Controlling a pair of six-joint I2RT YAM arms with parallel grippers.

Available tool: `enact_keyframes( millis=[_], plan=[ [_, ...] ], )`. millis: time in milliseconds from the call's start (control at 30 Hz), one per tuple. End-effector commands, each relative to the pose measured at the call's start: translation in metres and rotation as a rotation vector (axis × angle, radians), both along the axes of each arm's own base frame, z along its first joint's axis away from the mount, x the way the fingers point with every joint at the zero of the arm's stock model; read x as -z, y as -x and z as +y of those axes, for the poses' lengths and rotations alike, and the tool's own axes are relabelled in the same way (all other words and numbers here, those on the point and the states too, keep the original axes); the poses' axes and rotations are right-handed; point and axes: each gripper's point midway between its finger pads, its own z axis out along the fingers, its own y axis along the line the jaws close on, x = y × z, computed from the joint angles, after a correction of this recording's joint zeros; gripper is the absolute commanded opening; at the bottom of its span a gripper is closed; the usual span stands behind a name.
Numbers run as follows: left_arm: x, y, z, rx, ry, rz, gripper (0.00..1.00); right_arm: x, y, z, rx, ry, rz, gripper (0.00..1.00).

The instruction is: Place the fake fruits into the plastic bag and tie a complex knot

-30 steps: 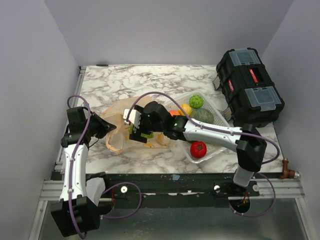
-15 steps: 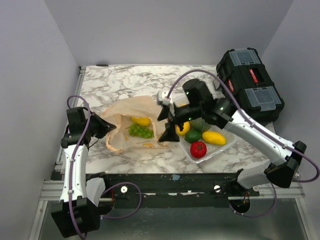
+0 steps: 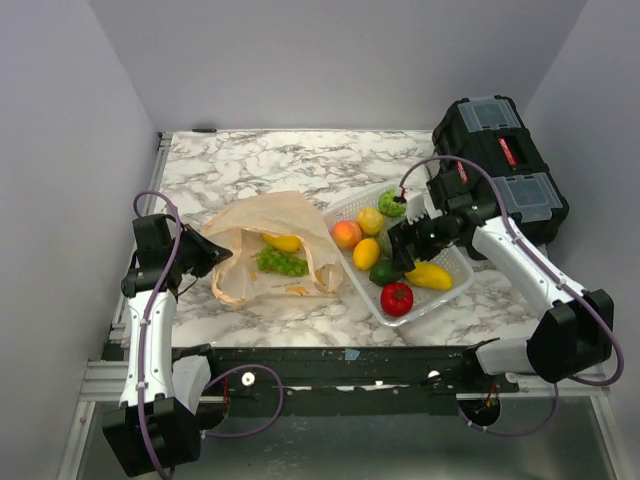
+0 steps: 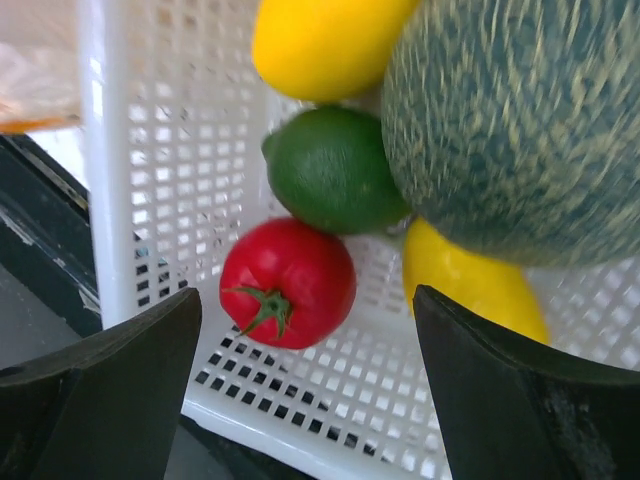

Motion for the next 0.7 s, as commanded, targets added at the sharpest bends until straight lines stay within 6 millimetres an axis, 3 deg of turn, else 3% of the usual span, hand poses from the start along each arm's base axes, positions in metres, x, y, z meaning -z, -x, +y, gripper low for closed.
enact_keyframes(
  millis=[0,367,667],
  plan=[
    [-0.003,-0.003,0.0,-0.004,0.006,-0.015,0.0,0.013,-0.007,-0.016,0.226,0.041,-0.058,0.89],
    [0.0,-0.002,0.0,-0.005,0.005,-0.012,0.0,0.052,-0.032,-0.01,0.372,0.008,-0.068,0.91],
    [0.001,-0.003,0.001,-0.006,0.0,-0.009,0.0,0.063,-0.015,0.015,0.286,0.003,0.001,1.0]
  ],
)
